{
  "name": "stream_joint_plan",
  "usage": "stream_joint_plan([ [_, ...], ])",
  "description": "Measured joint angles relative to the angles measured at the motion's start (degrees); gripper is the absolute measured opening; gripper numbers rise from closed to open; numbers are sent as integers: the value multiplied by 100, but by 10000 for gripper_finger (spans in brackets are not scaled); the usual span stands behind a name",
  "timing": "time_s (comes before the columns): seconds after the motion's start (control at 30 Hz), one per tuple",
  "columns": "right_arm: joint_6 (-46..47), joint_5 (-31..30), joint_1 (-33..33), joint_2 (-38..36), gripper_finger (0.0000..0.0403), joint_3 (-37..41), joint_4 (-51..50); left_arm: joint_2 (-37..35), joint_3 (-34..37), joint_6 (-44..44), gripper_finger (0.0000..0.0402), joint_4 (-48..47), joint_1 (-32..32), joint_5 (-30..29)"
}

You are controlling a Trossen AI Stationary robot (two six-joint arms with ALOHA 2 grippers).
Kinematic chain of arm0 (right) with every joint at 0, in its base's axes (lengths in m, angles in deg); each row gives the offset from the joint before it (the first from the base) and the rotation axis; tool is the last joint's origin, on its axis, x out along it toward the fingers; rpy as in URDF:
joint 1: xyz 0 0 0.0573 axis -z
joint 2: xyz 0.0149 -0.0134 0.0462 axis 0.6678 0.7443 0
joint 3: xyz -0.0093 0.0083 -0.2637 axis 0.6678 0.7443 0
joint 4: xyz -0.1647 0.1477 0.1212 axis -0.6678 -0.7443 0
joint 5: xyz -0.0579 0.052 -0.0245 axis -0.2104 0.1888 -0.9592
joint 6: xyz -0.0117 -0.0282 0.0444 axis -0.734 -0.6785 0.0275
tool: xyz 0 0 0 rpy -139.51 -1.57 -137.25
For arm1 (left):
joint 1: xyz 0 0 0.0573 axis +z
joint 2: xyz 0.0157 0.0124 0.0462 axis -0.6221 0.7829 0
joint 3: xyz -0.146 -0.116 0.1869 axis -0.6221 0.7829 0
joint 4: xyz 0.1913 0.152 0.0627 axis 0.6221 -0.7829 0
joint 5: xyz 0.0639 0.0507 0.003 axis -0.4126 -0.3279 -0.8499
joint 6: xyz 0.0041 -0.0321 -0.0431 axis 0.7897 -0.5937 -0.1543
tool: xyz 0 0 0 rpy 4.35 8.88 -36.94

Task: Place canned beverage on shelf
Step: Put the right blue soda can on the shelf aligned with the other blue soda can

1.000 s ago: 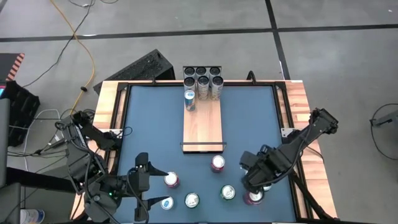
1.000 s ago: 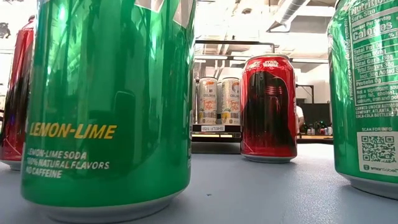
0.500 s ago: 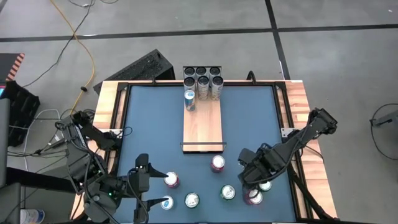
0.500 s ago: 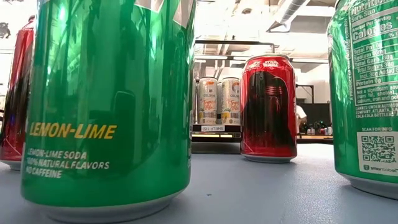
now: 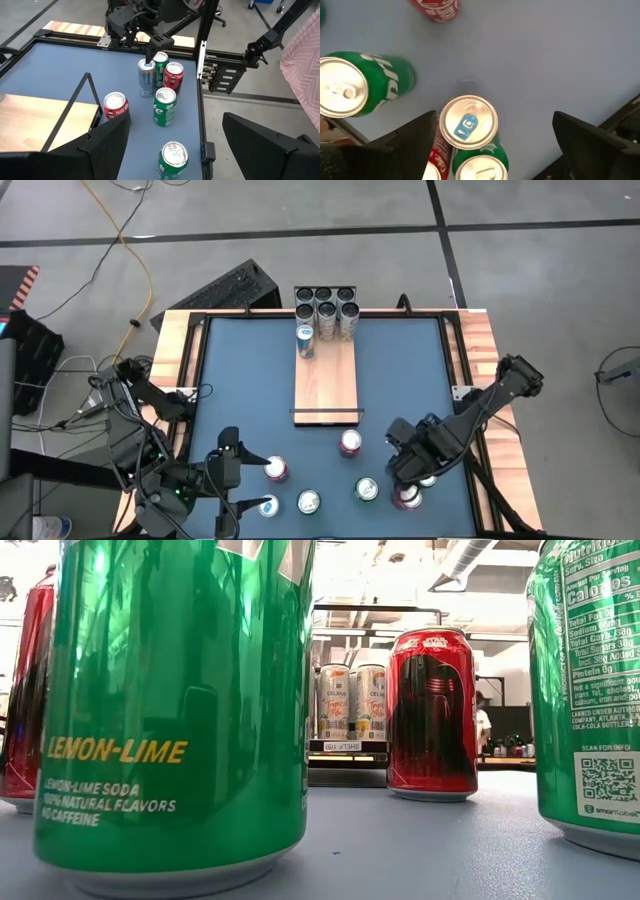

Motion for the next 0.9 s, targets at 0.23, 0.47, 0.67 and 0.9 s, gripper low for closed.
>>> stream_joint_plan([
  [0.23, 281, -45, -106, 4, 383, 466, 389, 0, 0, 1, 305, -29, 0, 2],
  [0.47, 275, 60, -113, -2, 383, 669, 865, 0, 0, -93, 305, -22, 0, 4],
  [0.67, 330, 98, -203, 4, 383, 805, 1226, 0, 0, -183, 305, -24, 0, 2],
  [0.9, 259, -65, -97, -53, 383, 800, 783, 0, 0, -141, 305, -24, 24, -24],
])
